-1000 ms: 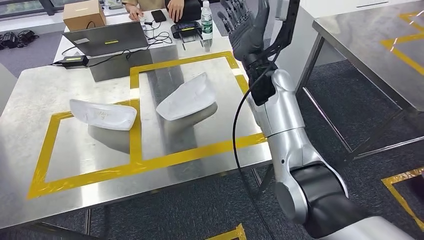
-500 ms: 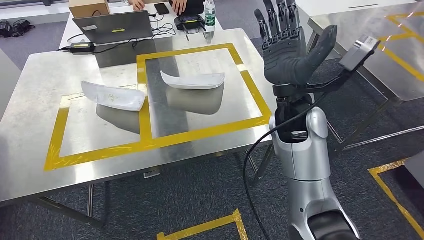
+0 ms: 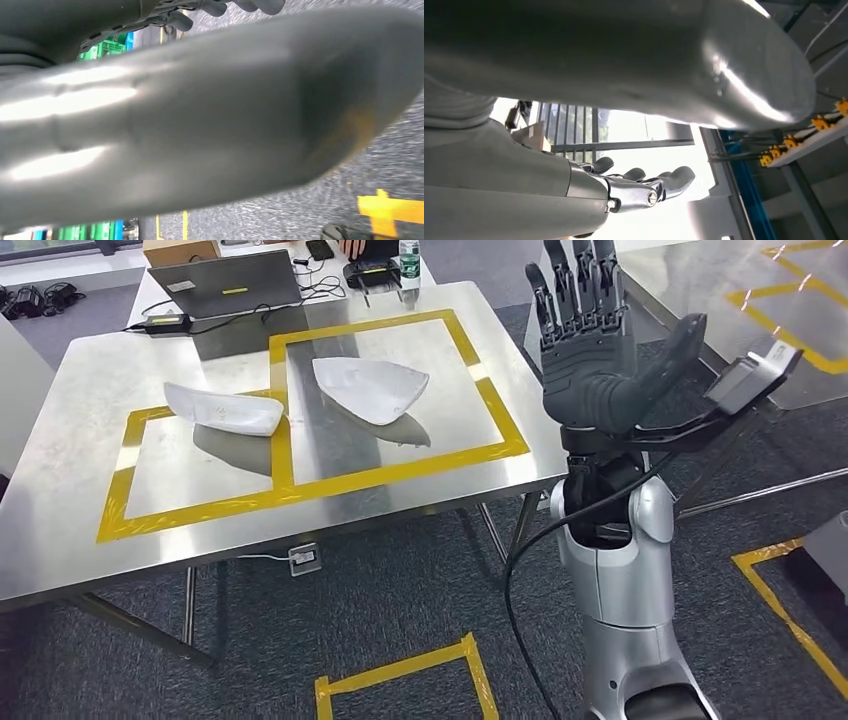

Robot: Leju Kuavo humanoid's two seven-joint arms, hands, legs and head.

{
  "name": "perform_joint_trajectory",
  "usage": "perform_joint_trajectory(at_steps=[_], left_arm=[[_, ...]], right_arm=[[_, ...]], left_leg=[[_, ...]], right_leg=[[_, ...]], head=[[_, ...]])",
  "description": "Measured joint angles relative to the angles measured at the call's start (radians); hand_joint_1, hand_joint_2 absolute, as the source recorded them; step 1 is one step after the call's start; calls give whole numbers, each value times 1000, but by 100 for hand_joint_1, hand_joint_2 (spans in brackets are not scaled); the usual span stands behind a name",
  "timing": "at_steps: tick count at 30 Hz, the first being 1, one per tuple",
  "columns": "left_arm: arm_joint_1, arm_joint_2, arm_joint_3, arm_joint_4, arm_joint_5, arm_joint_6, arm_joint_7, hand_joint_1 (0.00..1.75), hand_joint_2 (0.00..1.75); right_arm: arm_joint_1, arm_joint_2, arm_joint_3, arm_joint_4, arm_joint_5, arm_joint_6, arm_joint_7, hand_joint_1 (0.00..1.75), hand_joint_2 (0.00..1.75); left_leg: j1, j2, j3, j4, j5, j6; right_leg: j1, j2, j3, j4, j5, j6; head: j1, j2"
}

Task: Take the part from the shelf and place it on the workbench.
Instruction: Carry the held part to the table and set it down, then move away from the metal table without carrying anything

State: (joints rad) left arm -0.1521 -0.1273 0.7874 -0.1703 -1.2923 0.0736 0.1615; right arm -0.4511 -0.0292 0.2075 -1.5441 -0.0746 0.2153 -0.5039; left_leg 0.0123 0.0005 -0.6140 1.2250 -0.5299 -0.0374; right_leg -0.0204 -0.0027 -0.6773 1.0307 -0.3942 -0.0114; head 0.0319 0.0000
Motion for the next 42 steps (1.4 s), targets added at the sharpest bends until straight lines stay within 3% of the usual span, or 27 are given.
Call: perform_joint_trajectory(at_steps=[2, 3, 4, 6, 7, 8, 10, 11, 12, 13, 15, 17, 19, 21, 22, 24, 26, 27, 28, 30, 32, 34, 36, 37, 38, 41, 42], left_arm=[[-5, 0, 0, -1, 0, 0, -1, 0, 0], [-7, 0, 0, -2, 0, 0, -2, 0, 0], [-7, 0, 0, -2, 1, 0, -3, 0, 0], [-6, 0, 0, -2, 2, 0, -4, 0, 0], [-5, 0, 0, -2, 2, -1, -4, 0, 0], [-4, 0, 1, -2, 2, -1, -4, 0, 0], [-3, 1, 1, -4, 2, -1, -5, 0, 0], [-2, 2, 1, -4, 2, -1, -5, 0, 0], [-1, 2, 1, -4, 2, -1, -7, 0, 0], [1, 2, 1, -4, 2, -2, -9, 0, 0], [4, 2, 1, -4, 1, -3, -13, 0, 0], [5, 0, 1, -5, 0, -4, -16, 0, 0], [5, -1, 1, -6, -3, -6, -16, 0, 0], [6, 0, 1, -6, -6, -9, -14, 0, 0], [6, 0, 1, -6, -7, -10, -13, 0, 0], [7, 1, 1, -5, -9, -13, -8, 0, 0], [7, 2, 0, -6, -10, -16, -5, 0, 0], [6, 3, 0, -6, -10, -17, -4, 0, 0], [6, 4, 0, -6, -10, -18, -3, 0, 0], [7, 5, 1, -6, -8, -18, -2, 0, 0], [6, 5, 1, -7, -4, -17, -3, 0, 0], [7, 4, 1, -8, 1, -15, -7, 0, 0], [11, 4, 2, -8, 2, -13, -9, 0, 0], [12, 4, 2, -8, 2, -13, -10, 0, 0], [13, 4, 2, -8, 3, -12, -12, 0, 0], [18, 4, 4, -8, 8, -12, -16, 0, 0], [20, 4, 6, -9, 10, -12, -17, 0, 0]], right_arm=[[0, 3, 0, -10, 2, -1, 0, 0, 0], [-1, 6, 0, -14, 4, -2, 1, 0, 0], [0, 8, 0, -16, 7, -2, 4, 0, 0], [3, 12, 0, -18, 13, 0, 13, 0, 0], [5, 13, 0, -19, 16, 1, 17, 0, 0], [6, 13, 0, -20, 19, 2, 20, 0, 0], [7, 14, 0, -23, 23, 4, 26, 0, 0], [9, 14, 0, -24, 26, 6, 28, 0, 0], [14, 14, 0, -24, 28, 8, 30, 0, 0], [19, 14, 0, -24, 31, 10, 30, 0, 0], [30, 14, 0, -25, 36, 13, 28, 0, 0], [34, 15, 0, -31, 41, 15, 23, 0, 0], [36, 16, 0, -37, 44, 15, 18, 0, 0], [36, 17, 0, -39, 48, 15, 16, 0, 0], [35, 17, 0, -39, 51, 15, 17, 0, 0], [34, 19, -1, -39, 54, 15, 19, 0, 0], [35, 19, -1, -38, 56, 14, 20, 0, 0], [38, 19, -1, -36, 58, 11, 20, 0, 0], [41, 19, -2, -33, 63, 5, 20, 0, 0], [51, 19, -2, -19, 88, -27, 19, 0, 0], [61, 19, -3, 7, 132, -81, 15, 0, 0], [71, 19, -6, 52, 170, -135, 9, 0, 0], [83, 18, -14, 124, 188, -171, -4, 0, 0], [91, 17, -19, 164, 192, -186, -11, 0, 0], [100, 17, -27, 207, 195, -203, -21, 0, 0], [125, 15, -67, 352, 200, -258, -52, 0, 0], [135, 15, -84, 404, 198, -272, -59, 0, 0]], left_leg=[[-3, -2, 101, -134, -14, 7], [-6, -4, 130, -178, -30, 14], [-9, -5, 138, -199, -36, 23], [-10, -3, 123, -202, -18, 44], [-10, 0, 113, -202, -6, 54], [-9, 2, 101, -204, 8, 63], [-12, 5, 70, -202, 36, 73], [-14, 5, 54, -201, 50, 76], [-17, 5, 34, -199, 64, 77], [-20, 5, 16, -197, 77, 78], [-26, 5, -17, -193, 100, 79], [-30, 4, -36, -191, 120, 75], [-28, 4, -41, -194, 137, 65], [-24, 4, -43, -199, 150, 52], [-24, 2, -49, -193, 141, 45], [-21, -1, -72, -130, 61, 31], [-14, -2, -98, -11, -36, 16], [-10, -2, -102, 41, -55, 10], [-7, -2, -94, 70, -46, 5], [0, -2, -32, 34, 8, -4], [2, -4, 71, -99, 7, -8], [-2, -8, 125, -189, -27, 6], [-5, -7, 118, -197, -20, 32], [-6, -5, 111, -197, -11, 43], [-5, -2, 101, -199, 2, 53], [-7, 0, 58, -199, 44, 70], [-10, -1, 41, -198, 58, 72]], right_leg=[[0, 0, -16, 2, 21, 13], [0, -1, -17, 1, 31, 20], [0, -2, -15, -4, 41, 28], [-3, -2, -16, -10, 49, 42], [-4, -1, -23, 1, 28, 47], [-5, -1, -36, 33, -14, 50], [-3, 0, -68, 153, -125, 53], [-1, 0, -79, 220, -162, 53], [1, 0, -80, 269, -172, 52], [4, 1, -66, 287, -160, 47], [14, 1, 16, 218, -114, 30], [26, 0, 123, 75, -121, 8], [34, -2, 171, -7, -142, -4], [34, -3, 164, -22, -122, -11], [31, -4, 156, -28, -109, -16], [21, -6, 134, -39, -77, -21], [16, -5, 101, -39, -48, -20], [14, -5, 84, -38, -35, -17], [11, -6, 65, -35, -22, -14], [4, -8, 28, -26, 2, -3], [1, -9, -3, -13, 22, 11], [2, -9, -12, -9, 40, 26], [1, -9, -10, -18, 59, 40], [-1, -8, -12, -15, 52, 45], [-3, -7, -19, 2, 25, 50], [-1, -4, -59, 165, -133, 54], [2, -3, -66, 226, -161, 53]], head=[[1, 0], [0, 0], [-2, 0], [-6, 0], [-7, 0], [-7, 0], [-6, 0], [-6, 0], [-6, 0], [-5, 0], [-5, 0], [-6, 0], [-4, 0], [0, 0], [0, 0], [-2, 0], [-4, 0], [-5, 0], [-5, 0], [-5, 0], [-4, 0], [-2, 0], [-2, 0], [-3, 0], [-3, 0], [-1, 0], [-1, 0]])
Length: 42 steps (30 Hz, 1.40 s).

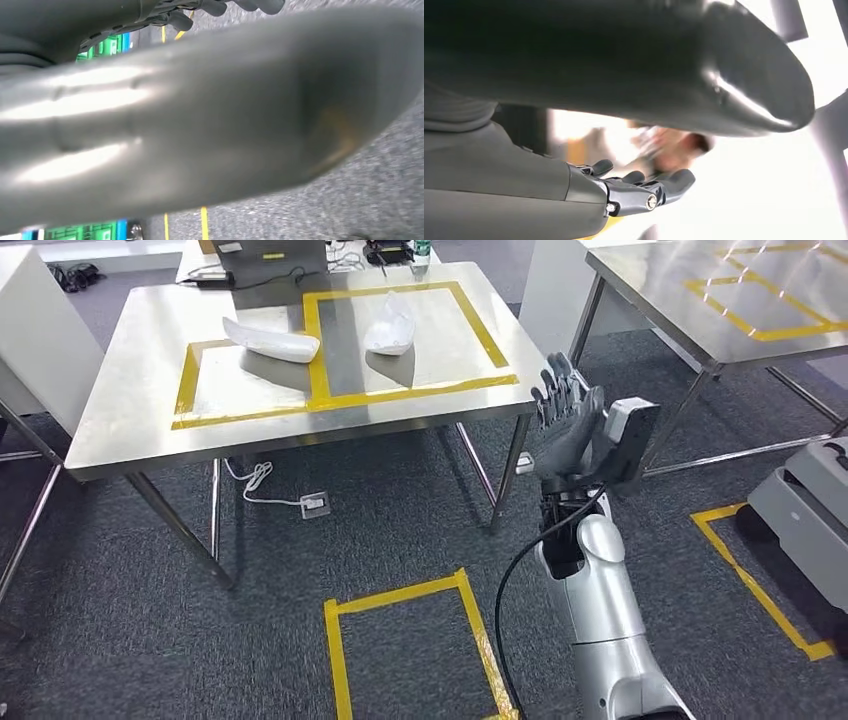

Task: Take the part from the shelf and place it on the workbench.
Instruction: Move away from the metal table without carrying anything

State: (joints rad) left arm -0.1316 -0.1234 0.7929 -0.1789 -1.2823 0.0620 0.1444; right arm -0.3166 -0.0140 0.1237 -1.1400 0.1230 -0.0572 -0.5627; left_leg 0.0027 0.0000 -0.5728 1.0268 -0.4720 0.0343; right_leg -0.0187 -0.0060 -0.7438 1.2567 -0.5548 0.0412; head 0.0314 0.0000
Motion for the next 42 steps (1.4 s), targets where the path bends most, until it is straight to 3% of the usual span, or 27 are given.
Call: perform_joint_trajectory(at_steps=[2, 3, 4, 6, 8, 10, 11, 14, 15, 16, 17, 19, 21, 22, 23, 25, 26, 27, 30, 31, 33, 35, 37, 38, 40, 41, 42], left_arm=[[7, 0, 3, 0, 1, 1, -1, 0, 0], [10, 0, 4, 0, 1, 1, -1, 0, 0], [12, -1, 5, 0, 1, 1, -1, 0, 0], [15, -2, 5, -1, -1, 1, -1, 0, 0], [16, -2, 6, -1, -7, 1, 0, 0, 0], [18, 1, 6, -1, -15, -4, 2, 0, 0], [20, 1, 6, -1, -19, -6, 4, 0, 0], [20, 5, 5, -1, -27, -14, 5, 0, 0], [18, 6, 5, -1, -29, -16, 3, 0, 0], [17, 8, 5, -1, -31, -19, 0, 0, 0], [17, 9, 4, -2, -34, -22, -2, 0, 0], [15, 11, 2, -2, -42, -30, -8, 0, 0], [9, 11, -2, -3, -47, -36, -11, 0, 0], [7, 11, -4, -4, -45, -36, -12, 0, 0], [5, 11, -5, -4, -43, -36, -13, 0, 0], [7, 11, -5, -4, -35, -33, -18, 0, 0], [8, 11, -5, -4, -33, -33, -19, 0, 0], [10, 11, -5, -5, -31, -32, -18, 0, 0], [13, 13, -5, -5, -34, -32, -9, 0, 0], [16, 13, -6, -5, -36, -32, -4, 0, 0], [22, 13, -6, -5, -42, -32, 8, 0, 0], [26, 12, -6, -5, -47, -32, 15, 0, 0], [26, 11, -7, -5, -49, -32, 19, 0, 0], [25, 10, -7, -5, -50, -32, 18, 0, 0], [22, 9, -8, -5, -50, -32, 18, 0, 0], [22, 8, -9, -5, -50, -32, 18, 0, 0], [21, 7, -10, -4, -51, -33, 18, 0, 0]], right_arm=[[27, 1, -40, 106, -11, -29, -10, 0, 0], [43, 1, -62, 159, -16, -44, -21, 0, 0], [56, 2, -85, 209, -18, -64, -33, 0, 0], [70, 3, -127, 308, -7, -118, -48, 0, 0], [76, 4, -159, 410, 23, -177, -17, 0, 0], [88, 4, -181, 516, 63, -216, 63, 0, 0], [96, 4, -187, 566, 81, -219, 113, 0, 0], [133, 4, -197, 695, 106, -152, 262, 0, 0], [150, 4, -201, 731, 107, -119, 306, 0, 0], [169, 4, -206, 762, 107, -89, 347, 0, 0], [186, 5, -210, 789, 109, -65, 386, 0, 0], [216, 6, -213, 836, 119, -26, 497, 0, 0], [241, 7, -215, 871, 129, -25, 641, 0, 0], [252, 9, -216, 884, 127, -38, 694, 0, 0], [260, 11, -219, 894, 118, -51, 730, 0, 0], [273, 16, -237, 911, 86, -57, 737, 0, 0], [278, 20, -249, 916, 72, -54, 727, 0, 0], [281, 25, -258, 921, 64, -49, 714, 0, 0], [283, 42, -272, 931, 64, -40, 683, 0, 0], [283, 49, -274, 933, 65, -44, 675, 0, 0], [282, 63, -277, 936, 68, -64, 663, 0, 87], [280, 77, -280, 938, 73, -91, 659, 0, 175], [277, 88, -282, 939, 79, -108, 661, 0, 175], [275, 93, -282, 941, 82, -113, 665, 0, 175], [273, 103, -282, 944, 87, -120, 675, 0, 175], [272, 107, -282, 946, 89, -122, 682, 0, 175], [271, 111, -282, 947, 90, -123, 692, 0, 175]], left_leg=[[-6, -1, -34, 3, 24, 3], [-10, -3, -49, 4, 35, 3], [-13, -4, -61, 5, 45, 4], [-18, -4, -76, 6, 64, -1], [-15, -1, -79, 3, 80, -12], [-12, -1, -84, 1, 85, -25], [-11, -1, -91, 13, 64, -32], [-4, -2, -127, 153, -83, -51], [0, -2, -134, 214, -115, -57], [3, -2, -131, 257, -121, -63], [6, -2, -114, 273, -102, -68], [13, -2, -37, 207, -49, -77], [13, -5, 64, 72, -64, -77], [11, -7, 93, 23, -83, -71], [8, -7, 104, -1, -98, -63], [7, -1, 90, -4, -87, -40], [7, 3, 80, -4, -78, -30], [8, 6, 68, -5, -66, -21], [7, 11, 25, -2, -29, -10], [5, 11, 10, 0, -17, -10], [3, 11, -21, 4, 7, -12], [2, 11, -46, 8, 26, -17], [2, 10, -56, 8, 44, -28], [4, 10, -57, 6, 53, -35], [7, 11, -57, -1, 69, -49], [7, 9, -62, 2, 63, -54], [7, 7, -70, 21, 36, -59]], right_leg=[[6, 2, 21, 50, 19, -9], [11, 2, 57, 24, 45, -18], [18, 3, 109, -34, 57, -32], [30, 0, 212, -176, 38, -57], [38, -2, 249, -246, 19, -66], [37, -4, 240, -259, 40, -69], [34, -5, 231, -265, 54, -75], [24, -7, 189, -273, 94, -80], [22, -9, 174, -272, 105, -77], [19, -13, 158, -269, 116, -74], [16, -16, 142, -264, 126, -69], [9, -19, 108, -249, 143, -59], [6, -19, 83, -232, 156, -45], [6, -19, 77, -227, 164, -38], [6, -18, 74, -226, 172, -32], [4, -15, 71, -229, 185, -19], [2, -11, 65, -221, 170, -13], [1, -8, 55, -195, 134, -8], [1, -3, 16, -21, -19, -2], [1, -2, 14, 31, -35, -2], [2, -2, 54, 47, -3, -7], [6, -1, 161, -77, 29, -21], [14, 0, 252, -213, 15, -34], [18, 1, 268, -246, 4, -39], [21, 0, 261, -259, 18, -51], [18, -2, 255, -263, 28, -58], [16, -3, 245, -267, 41, -67]], head=[[0, 0], [1, 0], [1, 0], [0, 0], [1, 0], [4, 0], [3, 0], [0, 0], [0, 0], [0, 0], [0, 0], [0, 0], [0, 0], [0, 0], [0, 0], [-2, 0], [-2, 0], [-2, 0], [0, 0], [0, 0], [1, 0], [1, 0], [0, 0], [1, 0], [3, 0], [3, 0], [2, 0]])
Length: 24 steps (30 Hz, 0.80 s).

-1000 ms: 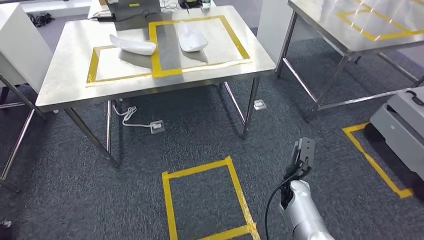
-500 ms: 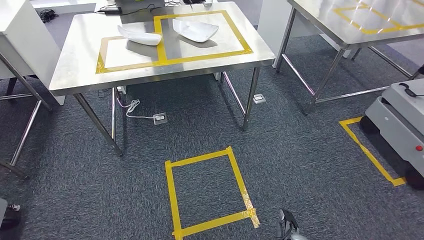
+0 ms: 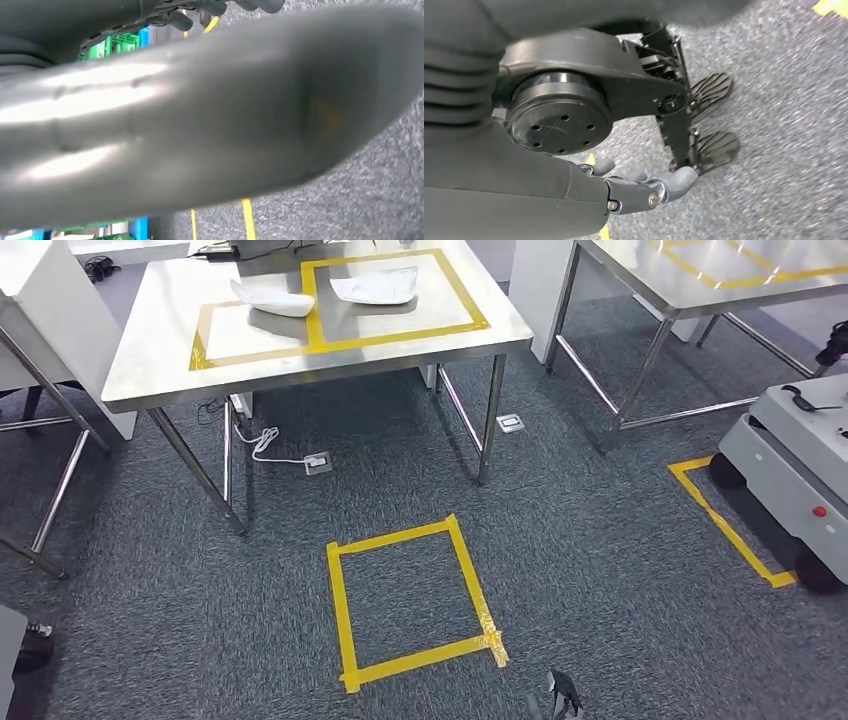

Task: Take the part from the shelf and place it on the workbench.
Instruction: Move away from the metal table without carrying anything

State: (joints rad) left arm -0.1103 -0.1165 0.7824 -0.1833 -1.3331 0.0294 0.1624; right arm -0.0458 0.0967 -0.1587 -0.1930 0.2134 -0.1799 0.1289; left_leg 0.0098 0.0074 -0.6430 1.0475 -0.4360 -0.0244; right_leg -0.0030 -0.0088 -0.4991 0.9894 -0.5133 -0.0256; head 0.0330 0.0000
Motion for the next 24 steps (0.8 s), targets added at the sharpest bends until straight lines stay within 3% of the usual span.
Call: perform_joint_trajectory(at_steps=[3, 4, 5, 6, 8, 10, 12, 13, 14, 15, 17, 18, 19, 20, 21, 22, 24], left_arm=[[-7, -3, -3, 1, -5, -3, -3, 0, 0], [-11, -3, -3, 1, -7, -5, -4, 0, 0], [-14, -3, -4, 1, -9, -6, -5, 0, 0], [-17, -4, -5, 1, -10, -7, -5, 0, 0], [-22, -4, -10, 1, -12, -8, -5, 0, 0], [-27, -5, -16, 1, -14, -8, -5, 0, 0], [-29, -7, -20, 1, -17, -8, -2, 0, 0], [-29, -8, -21, 2, -19, -8, 0, 0, 0], [-29, -8, -21, 2, -20, -8, 2, 0, 0], [-30, -9, -22, 2, -21, -8, 4, 0, 0], [-31, -9, -22, 2, -22, -8, 8, 0, 0], [-31, -8, -22, 2, -23, -8, 11, 0, 0], [-30, -8, -23, 2, -23, -8, 13, 0, 0], [-30, -8, -23, 2, -22, -8, 15, 0, 0], [-29, -8, -22, 2, -22, -7, 16, 0, 0], [-29, -8, -22, 3, -21, -7, 16, 0, 0], [-29, -9, -22, 3, -18, -5, 16, 0, 0]], right_arm=[[-1, 8, 0, 2, 11, 1, 32, 0, 175], [-1, 10, 0, 3, 16, 1, 38, 0, 175], [-1, 11, 0, 3, 22, 1, 42, 0, 175], [-1, 12, 0, 4, 26, 2, 44, 0, 175], [-1, 15, 0, 5, 30, 2, 44, 0, 175], [-2, 16, -1, 6, 29, 2, 41, 0, 175], [-2, 17, -1, 6, 26, 2, 40, 0, 175], [-1, 17, -1, 7, 24, 2, 39, 0, 175], [-1, 17, -1, 8, 22, 3, 40, 0, 175], [0, 18, -1, 9, 19, 3, 41, 0, 175], [0, 18, -1, 11, 15, 6, 42, 0, 175], [0, 18, -1, 11, 13, 8, 42, 0, 175], [0, 19, -1, 11, 12, 10, 42, 0, 175], [0, 19, -1, 11, 10, 12, 42, 0, 175], [0, 19, -1, 11, 9, 14, 43, 0, 175], [0, 20, -1, 11, 8, 16, 43, 0, 175], [-2, 20, -1, 11, 7, 22, 43, 0, 87]], left_leg=[[1, -4, -38, 155, -144, -10], [1, -4, -42, 208, -166, -13], [1, -4, -35, 238, -165, -15], [2, -4, -13, 234, -143, -16], [4, -4, 71, 136, -98, -16], [0, -8, 151, 10, -107, -9], [-5, -12, 171, -37, -123, 5], [-5, -11, 162, -37, -117, 14], [-4, -9, 155, -38, -108, 24], [-3, -7, 148, -39, -98, 35], [-1, -3, 129, -40, -77, 50], [-2, -2, 115, -39, -67, 52], [-3, -1, 101, -37, -57, 52], [-4, -1, 87, -35, -47, 52], [-4, 0, 73, -32, -38, 51], [-5, 0, 60, -29, -31, 50], [-5, -1, 41, -22, -18, 44]], right_leg=[[-1, -1, -44, -1, 38, -11], [-1, -2, -61, 3, 49, -10], [-1, -3, -77, 7, 60, -9], [-2, -4, -95, 13, 69, -6], [-4, -4, -127, 26, 86, 1], [-3, -5, -149, 36, 103, 12], [-2, -5, -157, 35, 122, 23], [-2, -4, -159, 32, 131, 29], [-3, -2, -163, 34, 126, 35], [-4, -1, -172, 50, 105, 42], [-7, 2, -203, 141, 16, 51], [-7, 3, -221, 208, -30, 53], [-7, 3, -233, 269, -58, 55], [-7, 3, -232, 307, -66, 55], [-7, 3, -214, 311, -53, 54], [-6, 3, -176, 274, -27, 50], [-1, 5, -69, 131, -2, 35]], head=[[-5, 0], [-5, 0], [-5, 0], [-5, 0], [-5, 0], [-4, 0], [-4, 0], [-5, 0], [-5, 0], [-5, 0], [-4, 0], [-3, 0], [-3, 0], [-3, 0], [-3, 0], [-3, 0], [-3, 0]])
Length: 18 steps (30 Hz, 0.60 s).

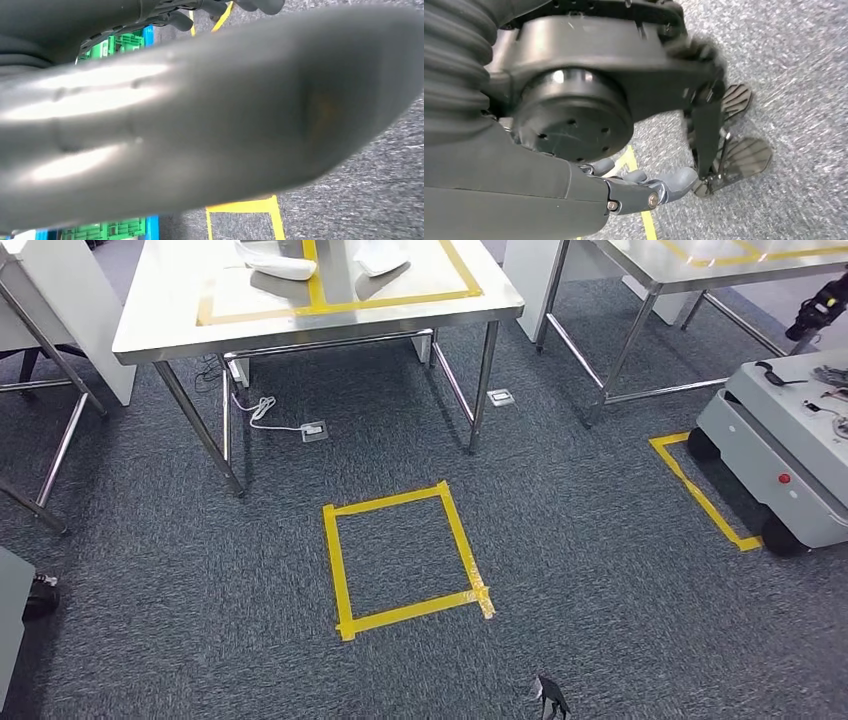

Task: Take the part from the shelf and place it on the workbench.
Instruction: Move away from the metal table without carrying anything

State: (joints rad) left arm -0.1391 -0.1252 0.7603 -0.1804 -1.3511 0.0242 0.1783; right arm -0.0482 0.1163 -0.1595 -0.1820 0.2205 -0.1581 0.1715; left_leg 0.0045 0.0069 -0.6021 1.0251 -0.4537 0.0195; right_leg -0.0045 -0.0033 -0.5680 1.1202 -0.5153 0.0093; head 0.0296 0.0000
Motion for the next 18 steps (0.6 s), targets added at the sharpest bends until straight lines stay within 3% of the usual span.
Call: perform_joint_trajectory(at_steps=[2, 5, 7, 9, 10, 11, 12, 13, 15, 16, 18], left_arm=[[0, -1, 0, 0, 4, 3, -1, 0, 0], [2, -2, 0, 0, 6, 6, -9, 0, 0], [4, -1, 0, 0, 6, 7, -17, 0, 87], [5, -1, 0, 0, 5, 7, -23, 0, 175], [5, -1, 0, 0, 4, 7, -22, 0, 175], [5, -1, 0, 0, 2, 7, -20, 0, 175], [5, -1, 0, 0, 1, 7, -16, 0, 175], [5, 0, 0, 0, -1, 7, -11, 0, 175], [6, 1, -3, 0, 0, 7, -5, 0, 175], [9, 1, -10, 0, 7, 7, -4, 0, 175], [22, 3, -34, 0, 41, 7, -5, 0, 175]], right_arm=[[-2, 0, 0, 0, 0, 7, -4, 0, 0], [-2, 1, 0, 0, 0, 13, -24, 0, 0], [-3, 2, 0, 0, 0, 8, -34, 0, 0], [-3, 3, -1, 0, -2, 5, -37, 0, 87], [-2, 3, -3, 0, -6, 6, -37, 0, 131], [-2, 3, -5, 0, -11, 9, -37, 0, 175], [-1, 3, -7, 0, -15, 13, -37, 0, 175], [-1, 3, -8, 0, -17, 17, -37, 0, 175], [-1, 3, -9, 0, -16, 22, -36, 0, 175], [-1, 3, -9, -1, -16, 24, -36, 0, 175], [-1, 2, -8, -4, -16, 27, -39, 0, 175]], left_leg=[[2, 1, -8, 0, 13, -12], [4, 1, -13, -8, 28, -30], [4, -3, -29, 30, -16, -39], [6, -5, -61, 137, -105, -47], [6, -5, -76, 198, -137, -50], [7, -5, -82, 241, -149, -53], [8, -4, -73, 252, -140, -56], [9, -4, -45, 226, -116, -57], [11, -5, 47, 98, -81, -59], [10, -6, 83, 42, -78, -55], [7, -9, 106, -8, -92, -41]], right_leg=[[8, 3, 65, -104, -9, -13], [10, 2, 64, -133, 0, -25], [3, -1, 55, -144, 18, -37], [1, -2, 38, -145, 36, -44], [0, -2, 27, -143, 42, -44], [0, -3, 16, -140, 49, -43], [-1, -3, 5, -136, 55, -41], [-2, -4, -7, -130, 59, -38], [-4, -5, -27, -115, 65, -30], [-3, -5, -34, -108, 68, -25], [-1, -5, -42, -100, 73, -14]], head=[[0, 0], [1, 0], [-3, 0], [-7, 0], [-7, 0], [-7, 0], [-7, 0], [-7, 0], [-8, 0], [-7, 0], [-5, 0]])
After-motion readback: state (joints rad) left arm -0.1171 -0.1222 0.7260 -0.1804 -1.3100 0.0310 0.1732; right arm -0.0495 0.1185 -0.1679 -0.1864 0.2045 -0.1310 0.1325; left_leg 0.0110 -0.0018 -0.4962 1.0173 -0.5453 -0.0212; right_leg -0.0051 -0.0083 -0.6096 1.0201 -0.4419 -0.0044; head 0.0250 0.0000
